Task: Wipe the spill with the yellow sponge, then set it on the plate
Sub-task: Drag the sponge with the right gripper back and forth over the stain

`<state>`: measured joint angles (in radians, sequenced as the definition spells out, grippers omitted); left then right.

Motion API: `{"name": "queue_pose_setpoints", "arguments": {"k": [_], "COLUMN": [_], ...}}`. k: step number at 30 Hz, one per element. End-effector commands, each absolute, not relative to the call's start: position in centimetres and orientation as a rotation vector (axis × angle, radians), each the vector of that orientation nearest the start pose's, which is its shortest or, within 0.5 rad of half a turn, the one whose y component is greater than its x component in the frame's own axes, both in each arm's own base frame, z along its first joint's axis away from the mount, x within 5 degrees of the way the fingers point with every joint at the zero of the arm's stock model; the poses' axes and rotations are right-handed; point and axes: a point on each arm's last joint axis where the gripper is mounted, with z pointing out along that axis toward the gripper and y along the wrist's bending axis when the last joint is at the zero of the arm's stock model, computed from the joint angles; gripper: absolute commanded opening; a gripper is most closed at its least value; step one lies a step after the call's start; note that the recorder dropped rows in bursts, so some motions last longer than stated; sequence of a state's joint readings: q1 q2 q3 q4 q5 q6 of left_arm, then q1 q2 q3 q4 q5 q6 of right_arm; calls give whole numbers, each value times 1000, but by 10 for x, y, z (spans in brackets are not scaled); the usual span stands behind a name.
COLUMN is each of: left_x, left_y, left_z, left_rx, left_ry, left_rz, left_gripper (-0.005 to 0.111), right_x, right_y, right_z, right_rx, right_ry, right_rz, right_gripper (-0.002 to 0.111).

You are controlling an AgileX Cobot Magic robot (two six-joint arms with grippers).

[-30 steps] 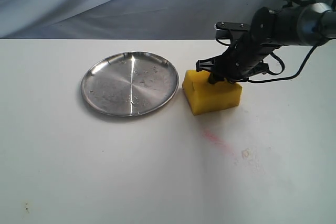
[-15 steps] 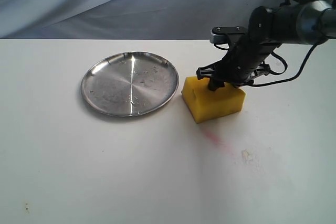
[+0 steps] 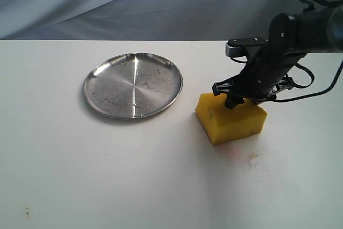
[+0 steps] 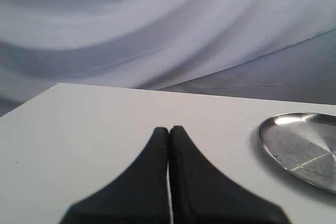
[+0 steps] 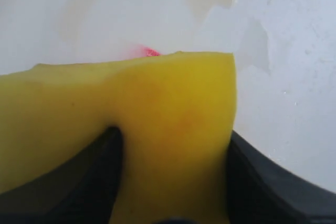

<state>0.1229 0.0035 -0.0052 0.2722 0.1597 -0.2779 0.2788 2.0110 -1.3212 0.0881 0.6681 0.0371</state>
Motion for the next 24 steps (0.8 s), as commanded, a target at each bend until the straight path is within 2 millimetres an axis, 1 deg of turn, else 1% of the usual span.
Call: {"name": "queue_pose_setpoints", "arguments": {"k": [1, 4, 9, 14, 17, 18, 20, 23, 24], "left_x": [55, 55, 55, 55, 55, 55, 55, 55, 55], "left_y": [10, 10, 10, 10, 10, 10, 10, 10, 10], "left_z": [200, 200, 200, 200, 200, 200, 200, 200, 200], "left_rx": [-137, -135, -135, -137, -137, -137, -137, -137, -137], "left_ry": [1628, 1628, 1628, 1628, 1628, 1628, 1628, 1628, 1628], "left_rz": [116, 118, 118, 116, 116, 116, 116, 116, 116], "left_gripper": [0, 0, 0, 0, 0, 0, 0, 0, 0], "right_x": [396, 410, 438, 459, 464, 464, 461, 452, 450], "right_y": [95, 89, 95, 120, 140, 147, 158, 169, 169], "right_z": [141, 140, 143, 139, 143, 147, 148, 150, 150], "right_rx": [-170, -123, -125, -186, -251, -269, -318, -373, -384], "right_ry": [2798, 2757, 2738, 2728, 2734, 2729, 2738, 2777, 2796], "right_rz": [118, 123, 129, 144, 153, 160, 162, 166, 155], "right_gripper": [46, 42, 35, 21, 14, 13, 13, 13, 13]}}
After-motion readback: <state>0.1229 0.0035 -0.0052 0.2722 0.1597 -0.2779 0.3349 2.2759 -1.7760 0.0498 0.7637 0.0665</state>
